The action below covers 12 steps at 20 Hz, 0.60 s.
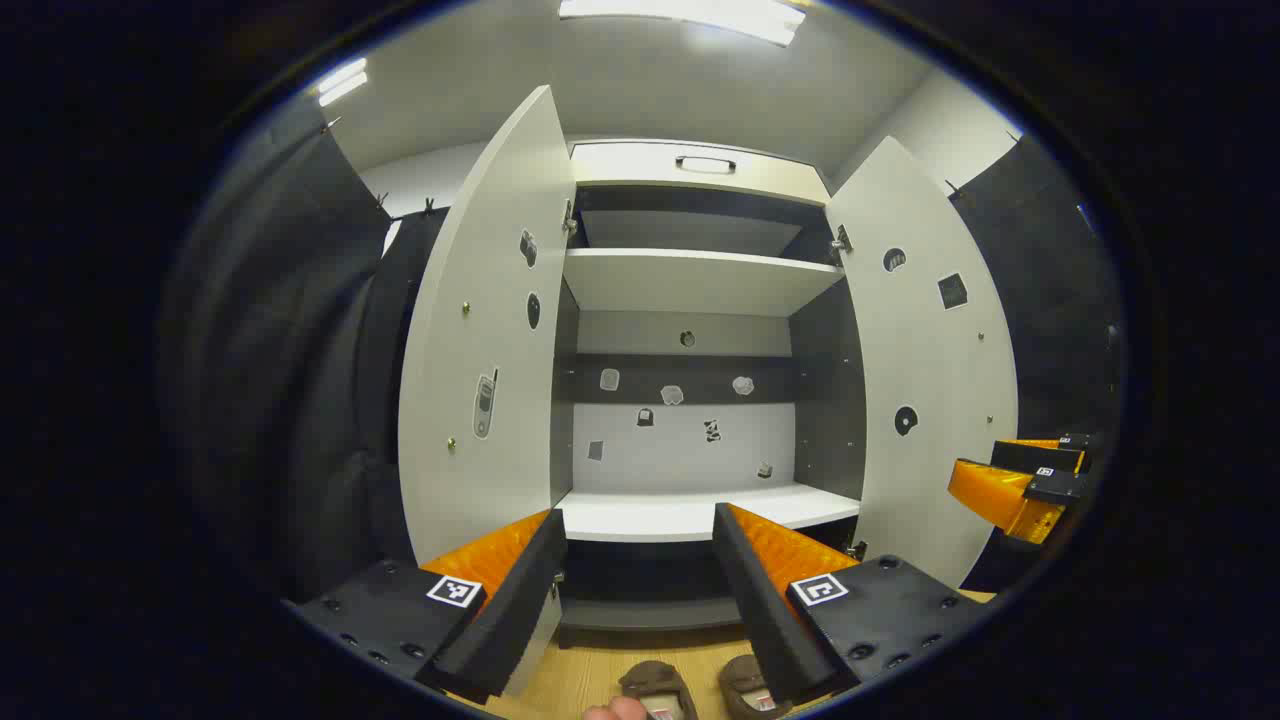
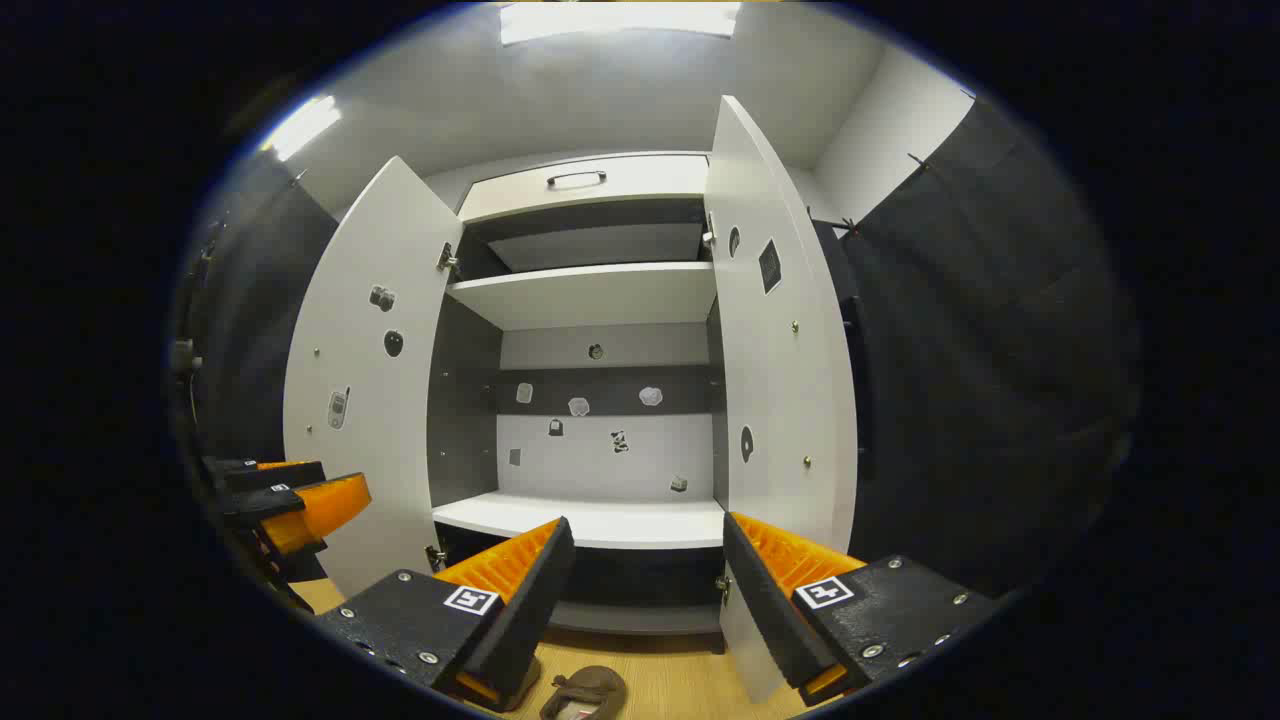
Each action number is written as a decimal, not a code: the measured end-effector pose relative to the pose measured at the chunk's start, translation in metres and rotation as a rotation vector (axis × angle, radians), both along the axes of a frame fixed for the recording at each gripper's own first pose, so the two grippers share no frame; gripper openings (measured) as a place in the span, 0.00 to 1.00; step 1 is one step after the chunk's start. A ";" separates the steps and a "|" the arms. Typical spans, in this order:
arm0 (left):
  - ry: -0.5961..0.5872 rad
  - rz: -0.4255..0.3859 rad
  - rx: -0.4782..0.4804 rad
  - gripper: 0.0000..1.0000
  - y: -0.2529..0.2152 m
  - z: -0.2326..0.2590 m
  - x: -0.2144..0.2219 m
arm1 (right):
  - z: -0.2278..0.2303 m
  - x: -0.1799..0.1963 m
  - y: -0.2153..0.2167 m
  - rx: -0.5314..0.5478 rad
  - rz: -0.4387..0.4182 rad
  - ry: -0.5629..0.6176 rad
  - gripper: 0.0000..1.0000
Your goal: Grab one shoe with the right hand and put it into the shoe cabinet, grab the other shoe with the left hand and put it into the shoe cabinet; then close the right door with the right hand and the left door with the left hand.
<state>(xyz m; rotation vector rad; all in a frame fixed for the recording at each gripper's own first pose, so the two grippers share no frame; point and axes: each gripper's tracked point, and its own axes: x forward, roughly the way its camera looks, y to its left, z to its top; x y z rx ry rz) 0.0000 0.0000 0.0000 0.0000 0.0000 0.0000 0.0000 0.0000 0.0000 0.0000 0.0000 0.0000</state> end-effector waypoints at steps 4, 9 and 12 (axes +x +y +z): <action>0.001 0.000 -0.017 0.96 0.002 0.000 -0.002 | 0.006 0.002 0.001 -0.004 -0.001 -0.010 0.92; 0.016 -0.007 -0.009 0.96 0.004 -0.004 -0.001 | 0.005 0.004 0.007 -0.005 -0.001 -0.007 0.92; 0.021 -0.013 -0.006 0.96 0.004 -0.004 -0.001 | 0.004 0.005 0.008 -0.004 -0.007 -0.008 0.92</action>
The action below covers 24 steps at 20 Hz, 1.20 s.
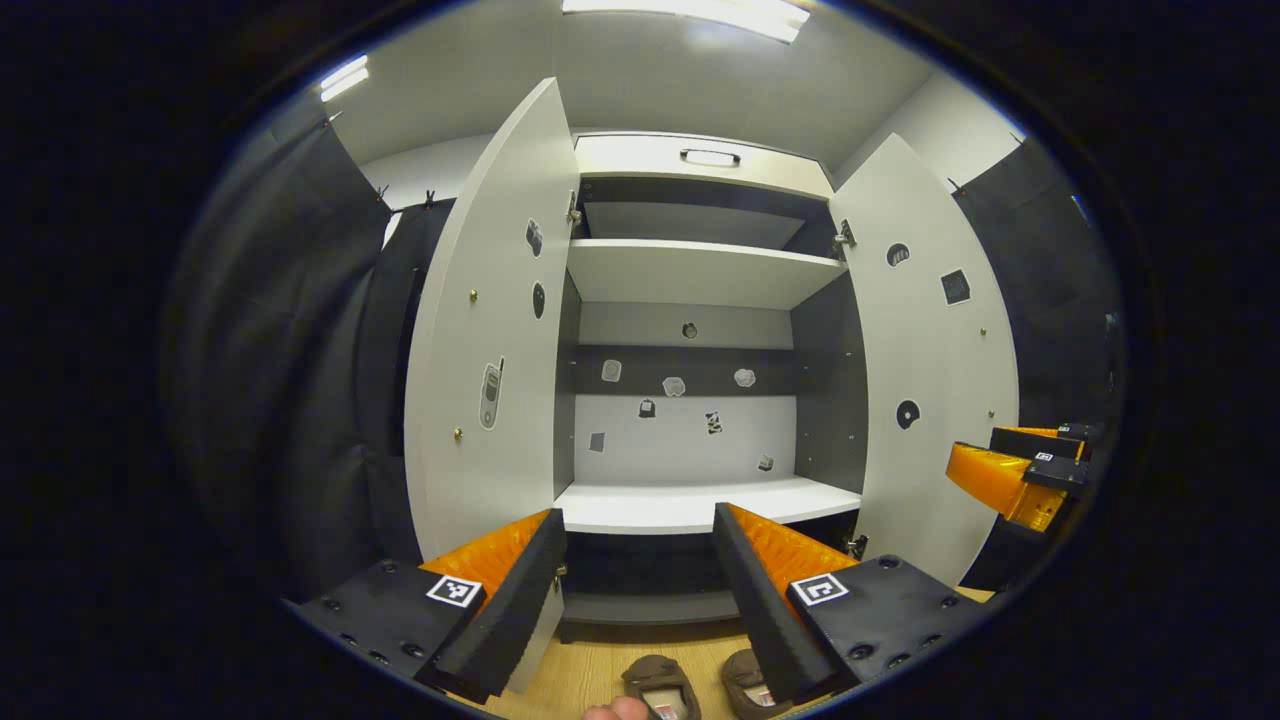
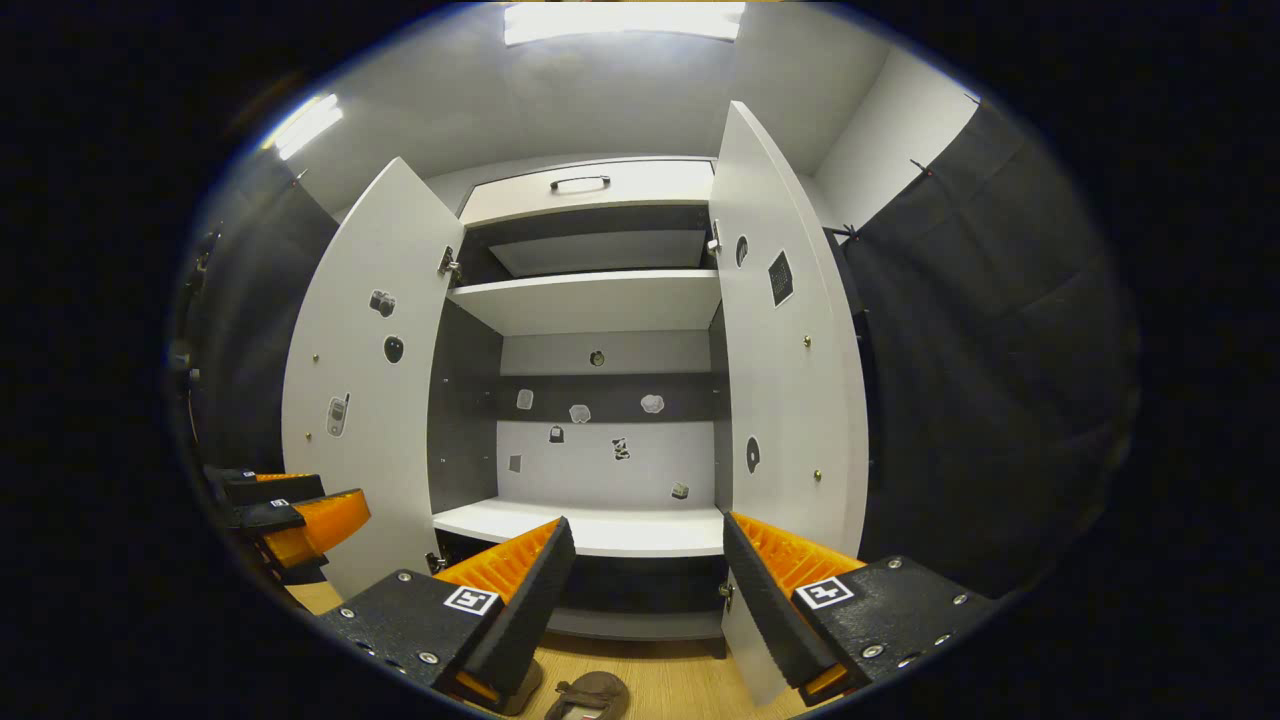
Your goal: Grab one shoe with the right hand and put it into the shoe cabinet, grab the other shoe with the left hand and put it into the shoe cabinet; then close the right door with the right hand and the left door with the left hand.
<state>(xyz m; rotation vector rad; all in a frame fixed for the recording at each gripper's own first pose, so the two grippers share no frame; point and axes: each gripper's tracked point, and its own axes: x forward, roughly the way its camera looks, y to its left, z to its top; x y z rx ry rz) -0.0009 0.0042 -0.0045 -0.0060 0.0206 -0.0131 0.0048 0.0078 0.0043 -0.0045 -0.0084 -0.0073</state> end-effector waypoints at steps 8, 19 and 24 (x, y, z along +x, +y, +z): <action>-0.006 -0.002 -0.002 0.96 0.000 0.002 0.002 | 0.002 0.002 0.001 -0.002 -0.007 -0.002 0.92; -0.025 0.010 -0.002 0.96 0.007 0.009 -0.003 | -0.087 0.037 0.025 -0.092 0.049 0.167 0.92; -0.019 0.030 -0.009 0.96 0.014 0.005 -0.007 | -0.209 0.033 0.041 -0.131 0.097 0.401 0.93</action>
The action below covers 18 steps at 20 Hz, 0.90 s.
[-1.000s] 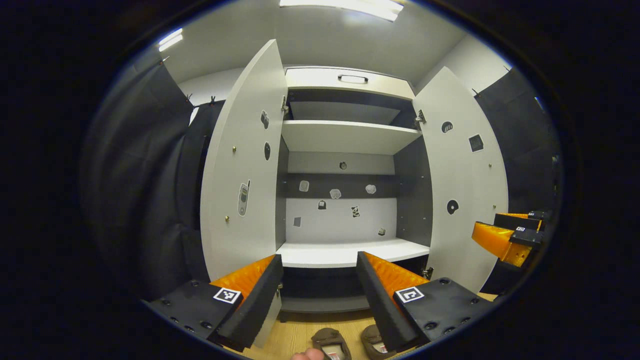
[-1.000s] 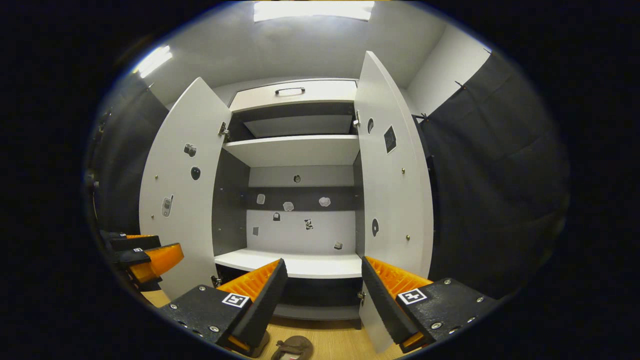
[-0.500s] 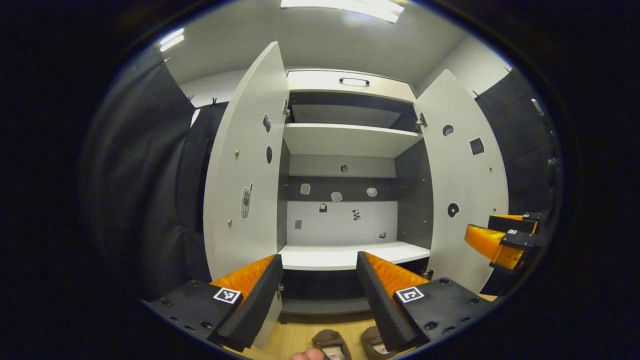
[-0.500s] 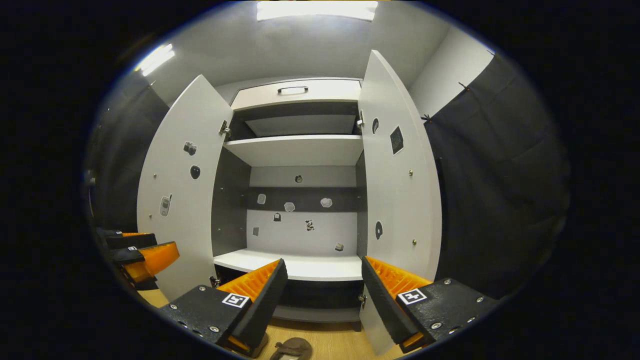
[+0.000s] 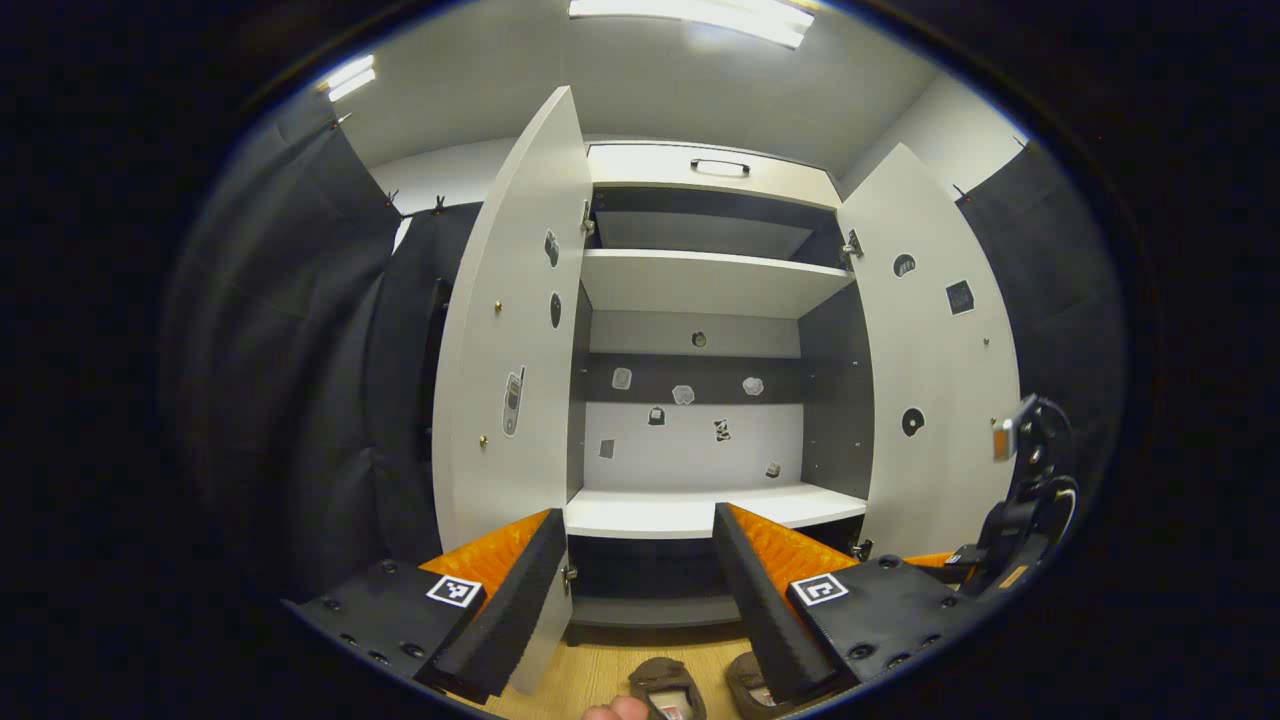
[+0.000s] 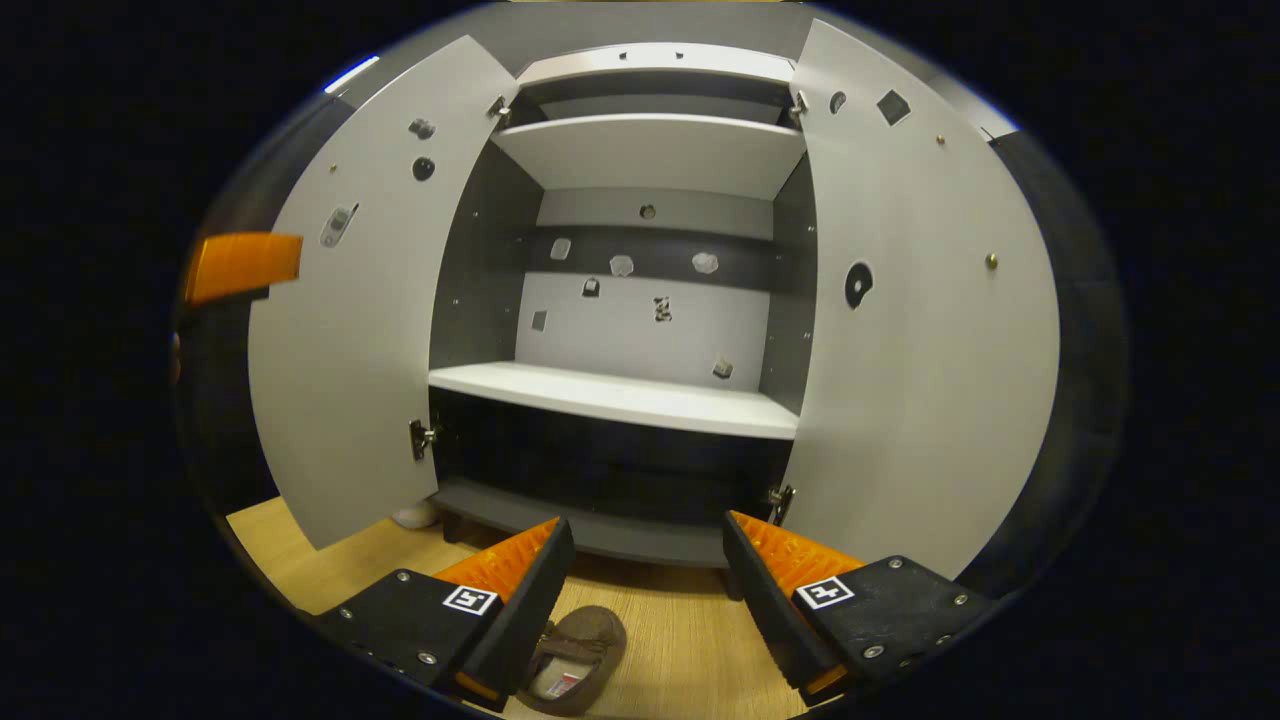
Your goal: Grab one shoe with the right hand and put it into the shoe cabinet, grab the other shoe with the left hand and put it into the shoe cabinet; then close the right door with the right hand and the left door with the left hand.
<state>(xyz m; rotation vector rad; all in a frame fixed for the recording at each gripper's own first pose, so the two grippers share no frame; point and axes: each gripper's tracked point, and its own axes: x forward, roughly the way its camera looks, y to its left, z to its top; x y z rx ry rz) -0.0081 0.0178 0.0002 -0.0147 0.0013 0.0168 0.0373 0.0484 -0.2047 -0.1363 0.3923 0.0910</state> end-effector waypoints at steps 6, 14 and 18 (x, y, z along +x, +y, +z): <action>0.011 0.013 -0.015 0.96 0.006 -0.006 -0.005 | -0.127 -0.052 0.010 -0.027 0.045 0.295 0.93; 0.042 0.031 -0.030 0.96 0.013 -0.017 -0.013 | -0.212 -0.052 -0.012 -0.036 -0.035 0.460 0.93; 0.042 0.033 -0.030 0.96 0.014 -0.018 -0.015 | -0.238 -0.026 -0.012 -0.018 -0.037 0.463 0.90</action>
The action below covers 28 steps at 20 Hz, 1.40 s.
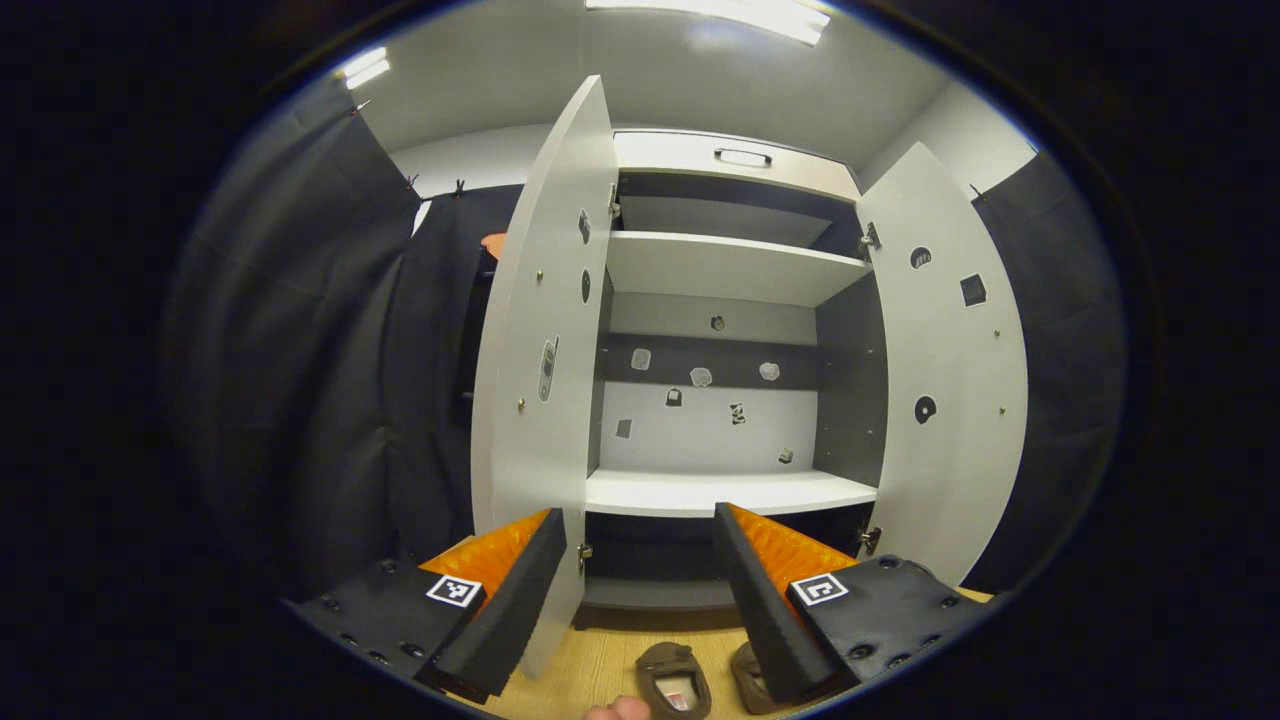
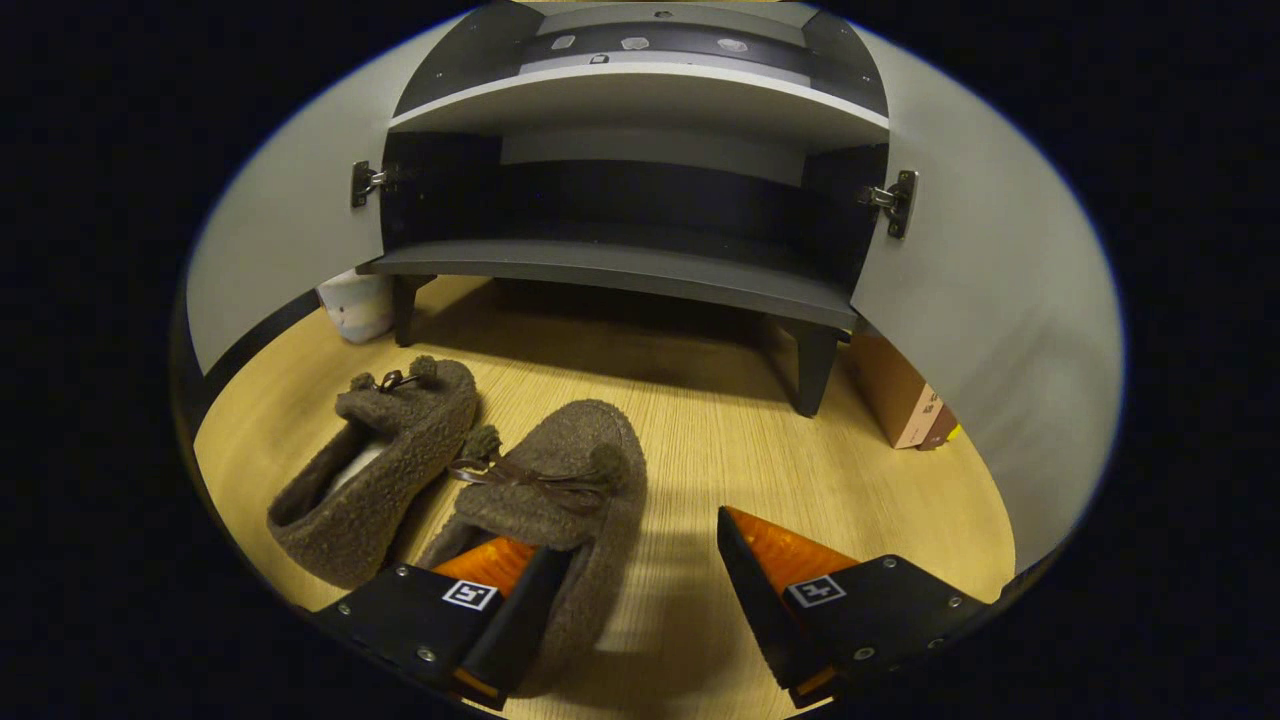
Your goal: Grab one shoe with the right hand and put it into the shoe cabinet, grab the other shoe with the left hand and put it into the shoe cabinet; then close the right door with the right hand and the left door with the left hand.
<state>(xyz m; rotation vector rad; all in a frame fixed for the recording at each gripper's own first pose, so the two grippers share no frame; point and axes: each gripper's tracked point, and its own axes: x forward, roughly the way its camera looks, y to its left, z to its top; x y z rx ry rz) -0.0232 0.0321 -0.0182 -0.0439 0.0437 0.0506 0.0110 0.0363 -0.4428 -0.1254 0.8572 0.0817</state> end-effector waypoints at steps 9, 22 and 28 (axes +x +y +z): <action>-0.020 -0.007 0.010 0.96 -0.003 0.004 -0.001 | -0.017 0.008 0.011 0.033 0.029 -0.057 0.25; -0.027 -0.036 -0.019 0.96 -0.006 -0.009 0.004 | 0.212 0.014 0.011 0.040 -0.010 -0.418 0.05; -0.022 -0.033 -0.011 0.96 -0.007 -0.008 0.004 | 0.334 0.130 0.011 0.043 -0.047 -0.601 0.05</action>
